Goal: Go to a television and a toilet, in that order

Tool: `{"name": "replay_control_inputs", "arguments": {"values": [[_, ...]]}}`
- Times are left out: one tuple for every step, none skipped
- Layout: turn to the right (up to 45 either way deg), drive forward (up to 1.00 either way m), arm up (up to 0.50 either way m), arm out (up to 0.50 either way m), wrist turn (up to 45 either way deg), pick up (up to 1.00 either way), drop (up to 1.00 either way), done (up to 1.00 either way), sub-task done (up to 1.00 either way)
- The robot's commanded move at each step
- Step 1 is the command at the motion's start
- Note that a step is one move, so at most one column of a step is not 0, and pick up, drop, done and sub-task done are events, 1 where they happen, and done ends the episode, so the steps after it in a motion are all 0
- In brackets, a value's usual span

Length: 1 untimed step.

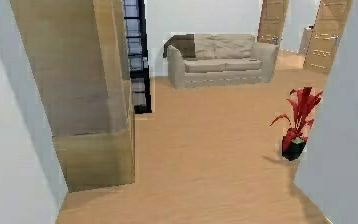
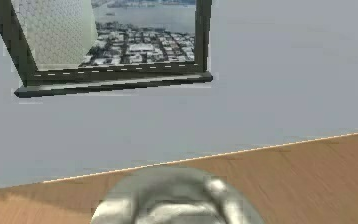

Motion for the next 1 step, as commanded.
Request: {"name": "replay_control_inputs", "arguments": {"values": [[3.0, 0.0, 0.0, 0.0, 0.0, 0.0, 0.0, 0.0, 0.0]]}}
